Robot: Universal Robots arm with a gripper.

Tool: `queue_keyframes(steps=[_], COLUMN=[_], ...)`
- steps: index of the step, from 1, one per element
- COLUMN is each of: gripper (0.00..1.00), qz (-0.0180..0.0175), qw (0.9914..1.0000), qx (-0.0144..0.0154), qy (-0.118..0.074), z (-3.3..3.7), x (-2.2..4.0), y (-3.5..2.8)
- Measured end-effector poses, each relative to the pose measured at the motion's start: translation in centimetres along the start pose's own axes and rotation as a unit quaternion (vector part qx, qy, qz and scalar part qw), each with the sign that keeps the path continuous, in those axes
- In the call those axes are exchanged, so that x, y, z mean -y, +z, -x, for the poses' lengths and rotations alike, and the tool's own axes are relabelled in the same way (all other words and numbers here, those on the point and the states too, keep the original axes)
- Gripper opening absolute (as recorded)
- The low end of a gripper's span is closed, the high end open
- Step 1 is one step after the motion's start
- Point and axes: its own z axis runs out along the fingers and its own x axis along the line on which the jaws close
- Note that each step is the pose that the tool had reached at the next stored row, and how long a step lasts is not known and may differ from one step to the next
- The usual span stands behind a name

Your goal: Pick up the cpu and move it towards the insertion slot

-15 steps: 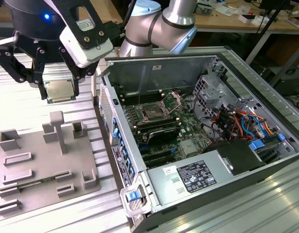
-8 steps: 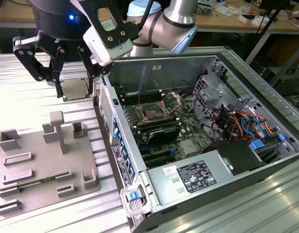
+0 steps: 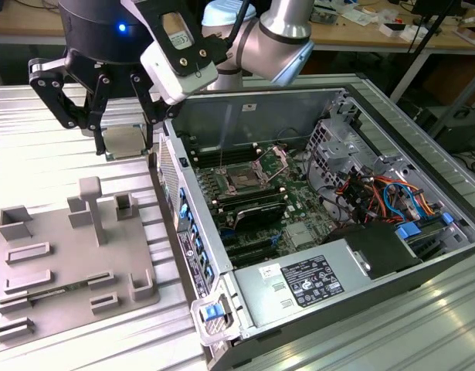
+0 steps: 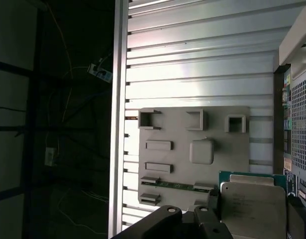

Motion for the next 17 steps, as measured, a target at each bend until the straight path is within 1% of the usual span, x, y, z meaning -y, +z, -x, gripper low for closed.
queue_keyframes(steps=[6, 9, 17], gripper=[0.55, 0.55, 0.55], qz=[0.0000, 0.0000, 0.0000], qw=[1.00000, 1.00000, 1.00000], qx=[0.0000, 0.0000, 0.0000], qy=[0.000, 0.000, 0.000], z=[0.42, 0.76, 1.24], x=[0.02, 0.03, 0.05], y=[-0.01, -0.01, -0.01])
